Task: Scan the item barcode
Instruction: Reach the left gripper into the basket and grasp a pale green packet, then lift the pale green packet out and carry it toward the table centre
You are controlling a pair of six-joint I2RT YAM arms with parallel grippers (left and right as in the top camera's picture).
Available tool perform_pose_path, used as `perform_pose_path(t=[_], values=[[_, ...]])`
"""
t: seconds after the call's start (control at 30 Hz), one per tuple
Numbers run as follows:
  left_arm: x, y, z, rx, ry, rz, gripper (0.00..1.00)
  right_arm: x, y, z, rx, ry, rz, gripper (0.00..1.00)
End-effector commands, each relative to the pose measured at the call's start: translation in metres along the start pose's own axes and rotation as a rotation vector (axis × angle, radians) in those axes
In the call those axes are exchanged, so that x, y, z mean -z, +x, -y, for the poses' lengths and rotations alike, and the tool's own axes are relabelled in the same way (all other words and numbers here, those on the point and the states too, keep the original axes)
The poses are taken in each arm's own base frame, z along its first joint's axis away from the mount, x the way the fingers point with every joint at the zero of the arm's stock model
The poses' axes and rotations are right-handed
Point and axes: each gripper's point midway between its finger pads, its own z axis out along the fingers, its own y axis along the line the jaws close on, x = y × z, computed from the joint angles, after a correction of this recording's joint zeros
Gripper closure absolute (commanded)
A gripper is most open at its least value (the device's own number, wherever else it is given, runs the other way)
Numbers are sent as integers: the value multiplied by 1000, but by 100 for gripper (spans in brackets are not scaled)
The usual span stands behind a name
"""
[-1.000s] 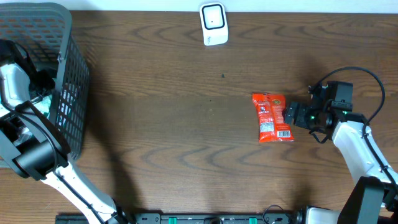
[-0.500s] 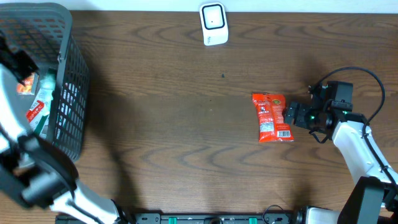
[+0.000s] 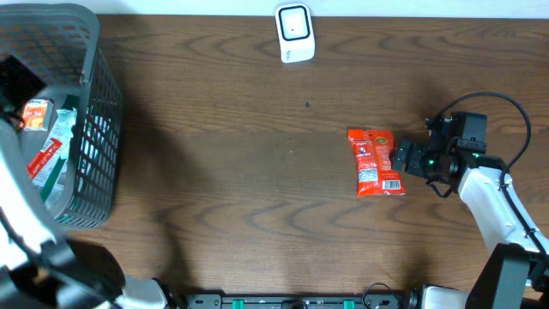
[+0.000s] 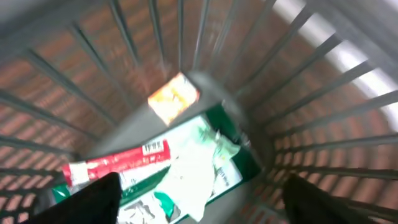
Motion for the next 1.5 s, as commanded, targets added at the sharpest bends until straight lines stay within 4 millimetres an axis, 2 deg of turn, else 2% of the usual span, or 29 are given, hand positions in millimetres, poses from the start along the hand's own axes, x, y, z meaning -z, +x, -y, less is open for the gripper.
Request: perform_pose_path(t=[0.0, 0.1, 0.27, 0.63, 0.7, 0.73, 0.8, 0.87, 0.93, 1.07, 1.17, 1.23, 1.33, 1.47], values=[[-72, 48, -4, -111, -8, -206, 13, 4, -6, -3, 14, 0, 19, 1], [-111, 80, 9, -219, 105, -331, 10, 4, -6, -3, 14, 1, 20, 1], [-160, 118, 3, -280, 120, -447, 5, 4, -6, -3, 14, 0, 19, 1], [-209, 161, -16, -302, 60, -558, 7, 4, -6, -3, 14, 1, 20, 1], [-210, 162, -16, -302, 60, -561, 32, 4, -6, -3, 14, 0, 19, 1], [-207, 157, -15, -303, 61, -546, 50, 4, -6, -3, 14, 1, 20, 1], [-201, 146, -12, -304, 64, -518, 56, 4, -6, -3, 14, 0, 19, 1], [-189, 129, -8, -306, 69, -470, 61, 4, -6, -3, 14, 1, 20, 1], [-174, 112, -4, -309, 74, -420, 61, 4, -6, -3, 14, 0, 19, 1], [-125, 65, 7, -229, 77, -271, 62, 4, -6, -3, 14, 1, 20, 1], [-68, 24, 16, -141, 94, -119, 61, 4, -6, -3, 14, 1, 20, 1], [-20, 5, 23, -73, 129, -30, 61, 4, -6, -3, 14, 1, 20, 1], [48, -4, 41, -25, 250, 50, 61, 4, -6, -3, 14, 1, 20, 1], [116, 16, 53, 20, 315, 60, 62, 4, -6, -3, 14, 1, 20, 1]])
